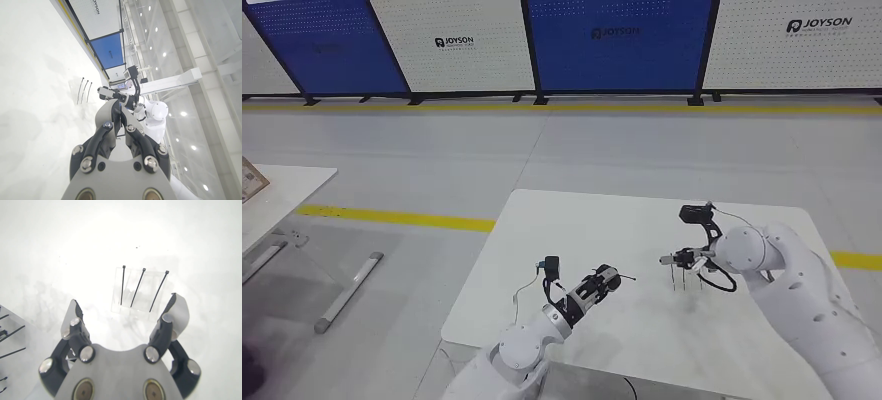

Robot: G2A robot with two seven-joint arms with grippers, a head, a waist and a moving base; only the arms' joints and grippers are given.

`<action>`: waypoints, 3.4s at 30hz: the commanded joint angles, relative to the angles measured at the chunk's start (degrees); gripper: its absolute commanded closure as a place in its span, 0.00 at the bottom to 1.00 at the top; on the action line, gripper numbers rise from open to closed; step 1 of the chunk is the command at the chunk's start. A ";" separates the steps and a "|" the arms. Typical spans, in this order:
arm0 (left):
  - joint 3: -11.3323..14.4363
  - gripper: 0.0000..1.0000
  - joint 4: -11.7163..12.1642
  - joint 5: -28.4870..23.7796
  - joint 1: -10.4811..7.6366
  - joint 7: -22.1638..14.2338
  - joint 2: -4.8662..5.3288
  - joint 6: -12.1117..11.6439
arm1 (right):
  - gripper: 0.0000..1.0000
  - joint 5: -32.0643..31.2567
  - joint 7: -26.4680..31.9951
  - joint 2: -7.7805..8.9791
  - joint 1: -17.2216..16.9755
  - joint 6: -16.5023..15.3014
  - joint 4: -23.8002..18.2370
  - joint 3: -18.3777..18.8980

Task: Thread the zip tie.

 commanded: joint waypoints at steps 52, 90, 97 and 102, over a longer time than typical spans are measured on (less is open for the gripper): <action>0.00 1.00 0.00 0.00 0.00 0.00 0.00 0.00 | 0.81 4.06 -1.44 -10.44 10.47 0.37 28.45 -9.08; 0.00 1.00 0.00 0.00 0.00 0.00 0.00 0.00 | 1.00 -2.90 -1.63 -4.62 -0.25 1.63 7.69 3.46; 0.00 1.00 0.00 0.00 0.00 0.00 0.00 0.00 | 1.00 -5.06 -4.81 0.81 -16.63 -0.27 -16.12 18.44; 0.00 1.00 0.00 0.00 0.00 0.00 0.00 0.00 | 1.00 -3.33 -6.03 2.20 -23.24 -4.57 -22.34 23.88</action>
